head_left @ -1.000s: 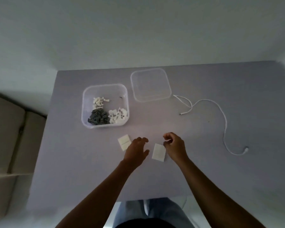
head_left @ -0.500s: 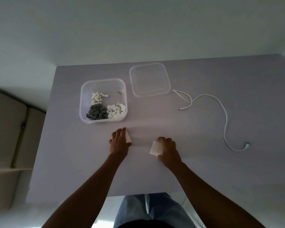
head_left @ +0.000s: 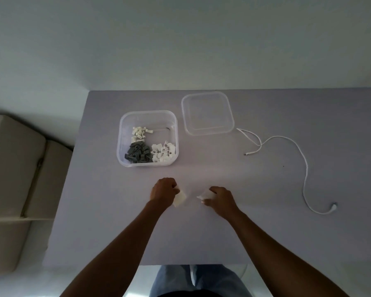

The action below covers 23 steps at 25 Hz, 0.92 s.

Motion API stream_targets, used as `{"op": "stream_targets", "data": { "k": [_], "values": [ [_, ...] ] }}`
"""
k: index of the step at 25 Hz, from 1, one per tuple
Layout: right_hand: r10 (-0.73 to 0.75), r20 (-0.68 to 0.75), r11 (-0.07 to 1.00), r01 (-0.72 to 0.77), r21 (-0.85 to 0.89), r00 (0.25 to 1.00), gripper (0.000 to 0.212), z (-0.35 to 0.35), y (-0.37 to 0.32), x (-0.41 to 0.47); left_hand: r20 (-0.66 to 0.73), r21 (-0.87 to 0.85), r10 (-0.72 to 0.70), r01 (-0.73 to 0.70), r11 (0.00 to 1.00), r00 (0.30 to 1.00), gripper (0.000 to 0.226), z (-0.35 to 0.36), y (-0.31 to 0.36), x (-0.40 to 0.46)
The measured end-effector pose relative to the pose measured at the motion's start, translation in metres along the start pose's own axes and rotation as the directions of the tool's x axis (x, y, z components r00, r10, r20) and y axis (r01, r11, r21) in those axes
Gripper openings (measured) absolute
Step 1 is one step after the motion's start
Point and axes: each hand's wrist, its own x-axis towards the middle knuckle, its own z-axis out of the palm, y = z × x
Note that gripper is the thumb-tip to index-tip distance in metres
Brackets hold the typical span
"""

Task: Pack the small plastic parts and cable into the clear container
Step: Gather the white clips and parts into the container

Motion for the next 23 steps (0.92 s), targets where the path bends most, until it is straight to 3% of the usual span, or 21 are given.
{"op": "stream_targets", "data": {
  "k": [5,9,13,23],
  "values": [
    [-0.021,-0.1,0.958,0.048,0.282,0.995,0.026,-0.021,-0.077,0.024,-0.072,-0.162,0.056,-0.067,0.985,0.996,0.02,-0.052,0.002,0.005],
    [-0.074,-0.122,0.923,0.115,0.367,0.99,0.021,-0.031,-0.144,0.053,-0.247,-0.392,-0.081,-0.023,0.92,0.966,0.016,-0.102,-0.006,0.033],
    [-0.173,-0.122,0.959,0.195,0.205,0.977,0.021,-0.026,-0.192,0.097,-0.234,-0.486,-0.262,0.121,0.866,0.936,0.021,-0.14,-0.018,0.071],
    [-0.194,-0.026,0.94,0.179,-0.292,0.981,0.034,-0.004,-0.222,0.197,-0.064,-0.487,-0.315,0.246,0.838,0.947,0.037,-0.143,-0.027,0.152]
  ]
}}
